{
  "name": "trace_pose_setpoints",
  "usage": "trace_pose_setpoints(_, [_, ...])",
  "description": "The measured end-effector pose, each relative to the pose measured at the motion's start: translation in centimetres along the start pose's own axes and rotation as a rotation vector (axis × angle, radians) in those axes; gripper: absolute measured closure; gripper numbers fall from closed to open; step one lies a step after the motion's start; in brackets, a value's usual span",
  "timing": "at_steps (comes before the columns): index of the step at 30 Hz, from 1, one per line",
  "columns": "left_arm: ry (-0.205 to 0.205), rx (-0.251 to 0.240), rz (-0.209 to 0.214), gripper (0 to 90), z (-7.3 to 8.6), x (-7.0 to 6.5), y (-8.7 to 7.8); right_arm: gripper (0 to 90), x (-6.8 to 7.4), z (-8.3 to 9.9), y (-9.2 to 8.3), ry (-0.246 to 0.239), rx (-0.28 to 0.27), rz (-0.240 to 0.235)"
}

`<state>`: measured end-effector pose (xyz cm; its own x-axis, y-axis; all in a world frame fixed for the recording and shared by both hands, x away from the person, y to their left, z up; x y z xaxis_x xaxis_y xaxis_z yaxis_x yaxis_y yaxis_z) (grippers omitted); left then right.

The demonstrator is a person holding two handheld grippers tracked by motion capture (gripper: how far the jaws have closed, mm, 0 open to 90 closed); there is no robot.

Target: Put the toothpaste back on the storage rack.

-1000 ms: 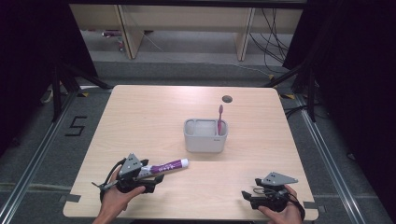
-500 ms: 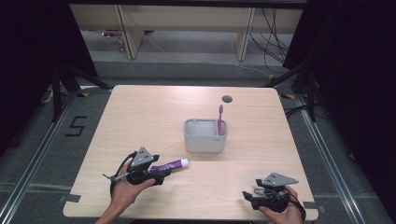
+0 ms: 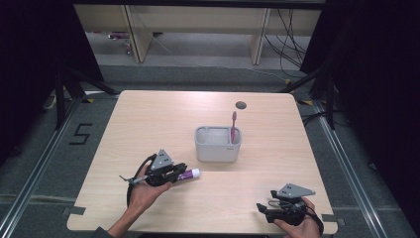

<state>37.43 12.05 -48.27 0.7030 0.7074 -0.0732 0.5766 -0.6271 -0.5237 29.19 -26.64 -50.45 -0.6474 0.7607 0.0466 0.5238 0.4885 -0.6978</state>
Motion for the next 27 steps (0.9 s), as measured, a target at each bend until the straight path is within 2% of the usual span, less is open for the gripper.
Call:
trace_pose_setpoints(3, [0.006, 0.018, 0.005, 88.8, -0.2, 0.0, 0.5, 28.7, 0.1, 0.0, 0.0, 0.011, 0.003, 0.001])
trace_pose_setpoints(4, [-0.004, 0.022, 0.004, 88.8, -0.2, -0.2, 0.8, 28.6, 0.1, 0.0, 0.0, 0.008, 0.003, 0.003])
trace_pose_setpoints(5, [0.011, 0.042, 0.005, 89.2, -0.3, -0.2, 1.0, 28.7, 0.0, 0.0, 0.0, 0.003, 0.004, 0.003])
trace_pose_setpoints(7, [0.015, 0.053, 0.008, 89.4, -0.3, -0.2, 1.5, 28.7, 0.2, 0.0, 0.0, 0.029, 0.008, -0.004])
trace_pose_setpoints(8, [-0.004, 0.04, 0.012, 89.5, -0.3, -0.2, 1.9, 28.7, 0.2, 0.0, 0.0, 0.024, 0.006, -0.004])
trace_pose_setpoints(9, [0.014, 0.061, 0.01, 89.6, -0.3, -0.1, 1.9, 28.7, 0.2, 0.0, 0.0, 0.02, 0.007, -0.005])
trace_pose_setpoints(10, [0.015, 0.064, 0.011, 89.6, -0.3, 0.0, 2.1, 29.0, 0.2, 0.1, 0.1, 0.019, -0.001, -0.001])
trace_pose_setpoints(12, [0.008, 0.067, 0.01, 89.6, -0.3, 0.1, 2.4, 29.0, 0.1, 0.0, 0.1, 0.001, -0.002, -0.002])
trace_pose_setpoints(15, [-0.006, 0.075, 0.006, 89.6, -0.4, 0.3, 3.0, 29.0, 0.2, 0.0, 0.1, 0.004, 0.001, -0.007])
trace_pose_setpoints(20, [-0.003, 0.11, -0.002, 89.6, -0.1, 0.4, 4.2, 29.0, 0.0, 0.0, 0.1, -0.006, -0.002, -0.006])
trace_pose_setpoints(22, [-0.011, 0.117, 0.003, 89.6, 0.0, 0.3, 4.5, 29.0, 0.0, 0.0, 0.1, -0.008, -0.002, -0.005])
trace_pose_setpoints(24, [-0.004, 0.121, -0.008, 89.5, -0.1, 0.2, 4.6, 29.0, 0.1, 0.0, 0.0, 0.0, 0.001, -0.008])
trace_pose_setpoints(27, [0.002, 0.126, 0.004, 89.6, -0.1, 0.1, 4.5, 29.0, 0.2, 0.0, 0.0, 0.006, 0.004, -0.012])
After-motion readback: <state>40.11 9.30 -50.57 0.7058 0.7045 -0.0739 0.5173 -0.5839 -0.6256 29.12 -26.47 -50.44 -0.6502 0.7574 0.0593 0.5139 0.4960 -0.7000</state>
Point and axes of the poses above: each handheld gripper's, and its own axes: y roughly forward along the jaws, z roughly out of its underside, x roughly to its left, the point moved 1 cm from there along y, roughly forward along the jaws, and after that the axes turned 2 degrees about -y, right-handed, at the moved point
